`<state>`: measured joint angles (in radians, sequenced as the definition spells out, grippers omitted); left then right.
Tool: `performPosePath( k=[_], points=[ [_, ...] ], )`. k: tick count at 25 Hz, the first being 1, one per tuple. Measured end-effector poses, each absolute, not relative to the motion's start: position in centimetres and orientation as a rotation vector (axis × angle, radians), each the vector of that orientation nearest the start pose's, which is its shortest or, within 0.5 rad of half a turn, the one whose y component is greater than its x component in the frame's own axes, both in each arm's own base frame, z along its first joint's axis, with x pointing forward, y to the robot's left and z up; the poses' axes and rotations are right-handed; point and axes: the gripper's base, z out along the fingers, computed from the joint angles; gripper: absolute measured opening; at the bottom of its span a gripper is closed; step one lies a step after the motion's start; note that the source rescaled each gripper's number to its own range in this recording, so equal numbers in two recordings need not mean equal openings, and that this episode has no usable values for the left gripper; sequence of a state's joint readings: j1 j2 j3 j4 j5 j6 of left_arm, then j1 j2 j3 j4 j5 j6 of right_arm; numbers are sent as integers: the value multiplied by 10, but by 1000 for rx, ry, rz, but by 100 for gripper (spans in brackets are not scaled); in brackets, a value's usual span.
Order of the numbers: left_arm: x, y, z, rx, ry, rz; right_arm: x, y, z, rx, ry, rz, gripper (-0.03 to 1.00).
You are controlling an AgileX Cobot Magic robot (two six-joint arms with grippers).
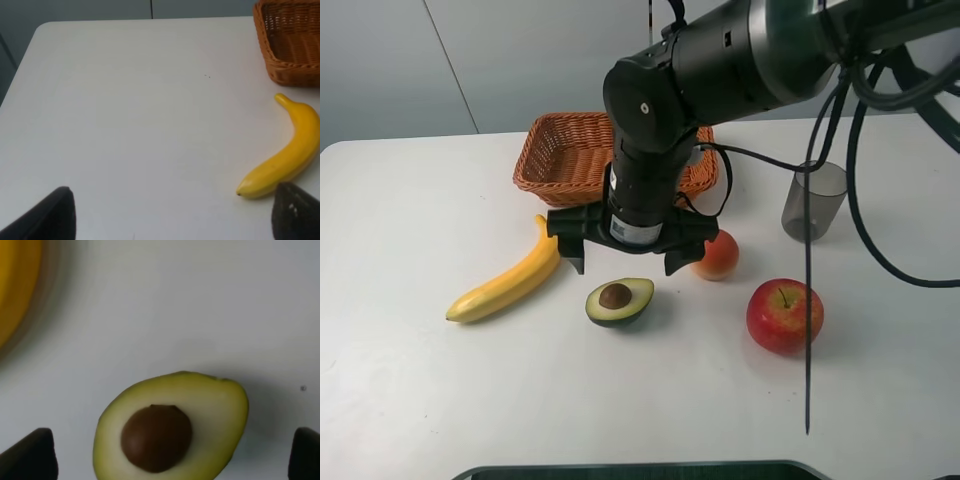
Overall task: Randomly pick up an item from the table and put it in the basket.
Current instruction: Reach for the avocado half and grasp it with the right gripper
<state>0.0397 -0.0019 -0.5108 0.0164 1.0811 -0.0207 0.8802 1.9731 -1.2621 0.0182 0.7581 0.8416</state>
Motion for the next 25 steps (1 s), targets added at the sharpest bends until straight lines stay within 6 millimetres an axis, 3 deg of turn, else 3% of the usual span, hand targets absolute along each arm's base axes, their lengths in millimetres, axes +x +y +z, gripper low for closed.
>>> performPosePath(
  k=[25],
  points=[
    [-7, 1, 279, -63, 2051, 31, 246, 304, 108, 116, 3101, 201, 100]
  ],
)
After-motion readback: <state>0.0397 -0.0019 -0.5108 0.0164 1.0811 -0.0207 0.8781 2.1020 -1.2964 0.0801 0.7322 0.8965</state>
